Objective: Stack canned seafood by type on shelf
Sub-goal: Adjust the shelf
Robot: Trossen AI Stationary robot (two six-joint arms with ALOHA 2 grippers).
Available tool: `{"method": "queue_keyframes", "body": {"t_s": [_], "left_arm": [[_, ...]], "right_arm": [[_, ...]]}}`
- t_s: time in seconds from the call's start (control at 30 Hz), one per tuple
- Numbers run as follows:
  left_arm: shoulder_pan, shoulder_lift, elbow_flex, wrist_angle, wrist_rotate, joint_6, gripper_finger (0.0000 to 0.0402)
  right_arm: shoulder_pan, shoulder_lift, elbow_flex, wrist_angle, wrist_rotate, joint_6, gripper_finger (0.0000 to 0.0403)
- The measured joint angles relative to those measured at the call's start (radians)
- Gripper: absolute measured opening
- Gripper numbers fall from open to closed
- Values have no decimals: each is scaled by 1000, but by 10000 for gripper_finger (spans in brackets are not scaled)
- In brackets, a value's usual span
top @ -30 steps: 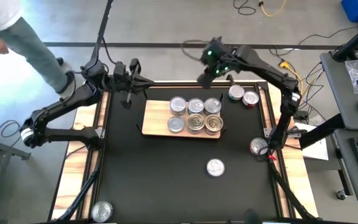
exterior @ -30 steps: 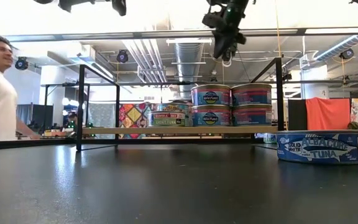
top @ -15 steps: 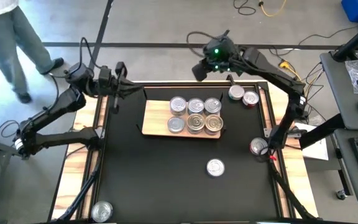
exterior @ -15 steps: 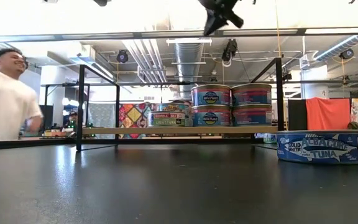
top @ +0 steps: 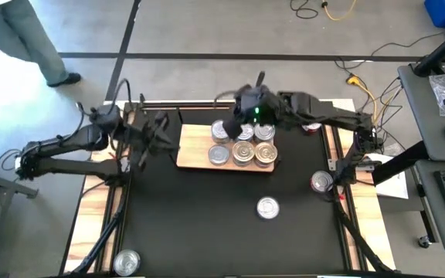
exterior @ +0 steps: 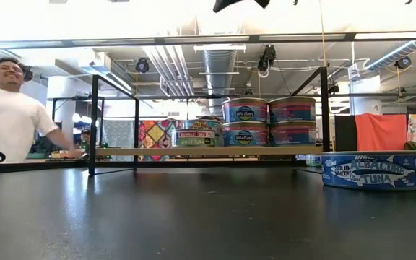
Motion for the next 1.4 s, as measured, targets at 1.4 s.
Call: {"method": "queue_keyframes", "body": {"t_s": [1.4], "left_arm": [[-1042, 189, -1, -630, -1117, -850, 0]], "right_arm": [[686, -6, -550, -188, -251, 810, 9]]}}
